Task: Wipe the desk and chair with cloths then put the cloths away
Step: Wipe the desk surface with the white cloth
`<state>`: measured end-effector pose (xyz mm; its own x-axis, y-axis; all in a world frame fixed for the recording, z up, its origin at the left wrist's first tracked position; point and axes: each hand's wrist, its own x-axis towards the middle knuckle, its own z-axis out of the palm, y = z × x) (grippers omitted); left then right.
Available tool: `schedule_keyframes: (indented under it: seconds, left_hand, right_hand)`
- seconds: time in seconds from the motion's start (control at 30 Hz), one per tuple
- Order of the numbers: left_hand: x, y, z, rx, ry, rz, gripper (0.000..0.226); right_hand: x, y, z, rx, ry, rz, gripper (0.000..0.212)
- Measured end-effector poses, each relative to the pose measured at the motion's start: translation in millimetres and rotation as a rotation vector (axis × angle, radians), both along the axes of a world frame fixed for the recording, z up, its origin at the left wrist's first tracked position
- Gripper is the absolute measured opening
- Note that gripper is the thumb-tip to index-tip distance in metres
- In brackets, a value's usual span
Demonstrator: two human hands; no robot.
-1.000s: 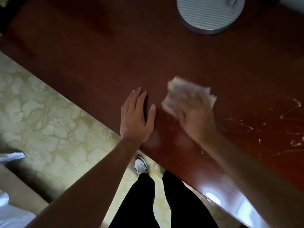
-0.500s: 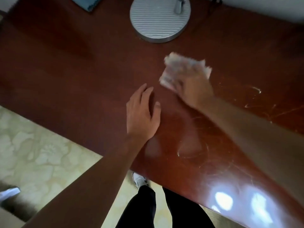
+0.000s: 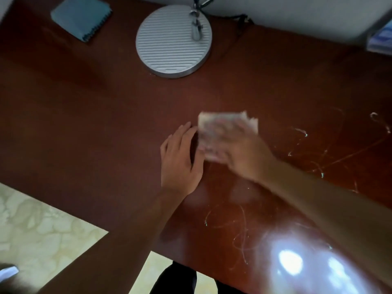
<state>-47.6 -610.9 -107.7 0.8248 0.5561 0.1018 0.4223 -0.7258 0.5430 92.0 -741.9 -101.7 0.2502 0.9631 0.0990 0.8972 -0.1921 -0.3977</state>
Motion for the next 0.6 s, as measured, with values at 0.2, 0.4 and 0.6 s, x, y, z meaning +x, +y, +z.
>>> schedule_keyframes:
  seconds: [0.2, 0.4, 0.6]
  left_hand:
    - [3.7, -0.3, -2.8, 0.07, 0.055, -0.004, 0.05]
    - [3.1, -0.6, -2.2, 0.053, 0.02, 0.014, 0.053]
    - [4.0, -0.2, -5.4, 0.181, 0.067, -0.022, 0.048]
  right_hand:
    - [128.7, 45.4, 4.7, -0.094, -0.069, -0.491, 0.053]
    - [-31.0, 3.1, -12.0, 0.104, 0.05, -0.073, 0.046]
    - [16.5, -26.6, -15.7, 0.192, 0.278, 0.005, 0.05]
